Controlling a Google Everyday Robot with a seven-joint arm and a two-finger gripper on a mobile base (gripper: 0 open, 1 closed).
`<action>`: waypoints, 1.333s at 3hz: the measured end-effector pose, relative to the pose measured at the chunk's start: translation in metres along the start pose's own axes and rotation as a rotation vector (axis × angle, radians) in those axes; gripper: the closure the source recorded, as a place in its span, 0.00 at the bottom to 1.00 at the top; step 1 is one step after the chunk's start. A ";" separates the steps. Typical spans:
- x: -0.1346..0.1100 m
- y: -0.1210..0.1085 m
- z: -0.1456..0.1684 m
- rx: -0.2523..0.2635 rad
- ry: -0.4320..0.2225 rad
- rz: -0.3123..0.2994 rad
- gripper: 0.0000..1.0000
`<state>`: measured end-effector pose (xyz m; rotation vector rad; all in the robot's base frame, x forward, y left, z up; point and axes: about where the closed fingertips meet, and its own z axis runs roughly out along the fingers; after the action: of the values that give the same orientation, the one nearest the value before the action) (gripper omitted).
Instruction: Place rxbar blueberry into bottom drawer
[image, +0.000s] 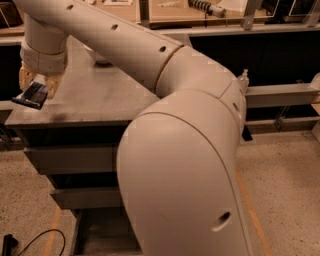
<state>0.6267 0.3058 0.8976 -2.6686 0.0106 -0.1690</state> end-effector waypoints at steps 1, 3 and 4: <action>-0.005 0.002 -0.002 0.012 -0.002 0.025 1.00; -0.081 -0.006 -0.053 0.144 0.034 0.223 1.00; -0.126 0.004 -0.084 0.240 0.068 0.396 1.00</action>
Offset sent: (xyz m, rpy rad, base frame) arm -0.1323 -0.0170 -0.0144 0.0904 0.1945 -0.2296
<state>0.4917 0.2686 0.9551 -2.3648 0.5035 -0.1228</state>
